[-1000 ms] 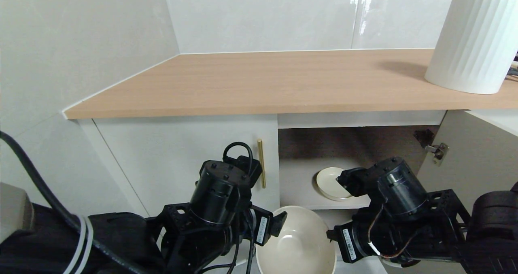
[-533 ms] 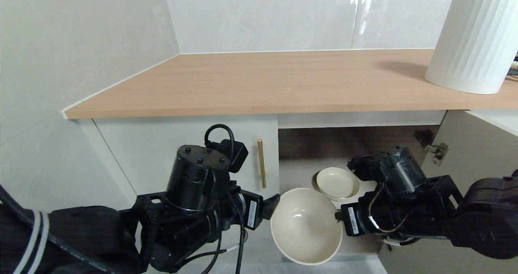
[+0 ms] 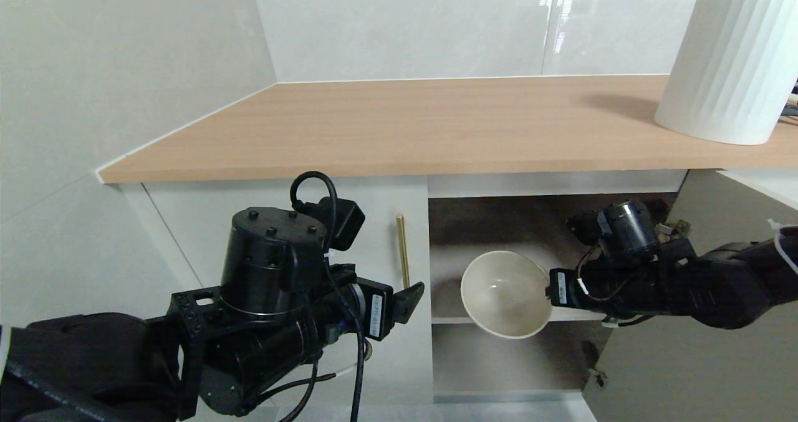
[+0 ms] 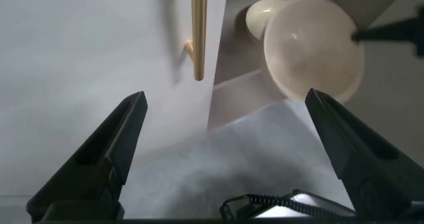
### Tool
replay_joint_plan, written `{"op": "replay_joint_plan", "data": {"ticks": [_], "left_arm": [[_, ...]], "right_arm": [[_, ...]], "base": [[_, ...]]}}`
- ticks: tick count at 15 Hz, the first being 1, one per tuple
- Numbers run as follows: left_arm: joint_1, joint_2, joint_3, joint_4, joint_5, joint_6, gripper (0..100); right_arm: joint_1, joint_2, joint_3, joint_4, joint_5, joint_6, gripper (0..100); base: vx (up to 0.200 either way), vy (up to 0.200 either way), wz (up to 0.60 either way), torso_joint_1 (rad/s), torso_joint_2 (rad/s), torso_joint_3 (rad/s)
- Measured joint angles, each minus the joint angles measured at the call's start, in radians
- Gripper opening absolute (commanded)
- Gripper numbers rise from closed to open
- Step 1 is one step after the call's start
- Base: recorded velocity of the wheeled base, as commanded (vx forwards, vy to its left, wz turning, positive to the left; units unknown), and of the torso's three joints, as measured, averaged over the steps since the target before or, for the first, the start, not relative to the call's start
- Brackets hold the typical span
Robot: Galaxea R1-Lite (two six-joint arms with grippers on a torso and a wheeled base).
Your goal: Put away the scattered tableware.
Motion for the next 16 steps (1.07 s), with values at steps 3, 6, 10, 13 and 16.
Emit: {"op": "replay_joint_plan", "data": {"ticks": [3, 6, 10, 13, 16], "left_arm": [[0.001, -0.001, -0.001, 0.000, 0.000, 0.000, 100], [0.001, -0.001, -0.003, 0.000, 0.000, 0.000, 100], [0.001, 0.004, -0.002, 0.000, 0.000, 0.000, 100], [0.001, 0.005, -0.001, 0.000, -0.001, 0.000, 100], [0.001, 0.007, -0.001, 0.000, -0.001, 0.000, 100]], "right_arm": [[-0.066, 0.089, -0.033, -0.111, -0.018, 0.003, 0], [-0.092, 0.169, -0.096, -0.143, -0.050, 0.033, 0], [-0.117, 0.235, -0.143, -0.204, -0.079, 0.071, 0], [-0.123, 0.261, -0.148, -0.220, -0.095, 0.076, 0], [-0.127, 0.289, -0.158, -0.221, -0.109, 0.078, 0]], "base": [[0.000, 0.000, 0.00, 0.000, 0.00, 0.000], [0.000, 0.000, 0.00, 0.000, 0.00, 0.000], [0.000, 0.000, 0.00, 0.000, 0.00, 0.000], [0.000, 0.000, 0.00, 0.000, 0.00, 0.000], [0.000, 0.000, 0.00, 0.000, 0.00, 0.000]]}}
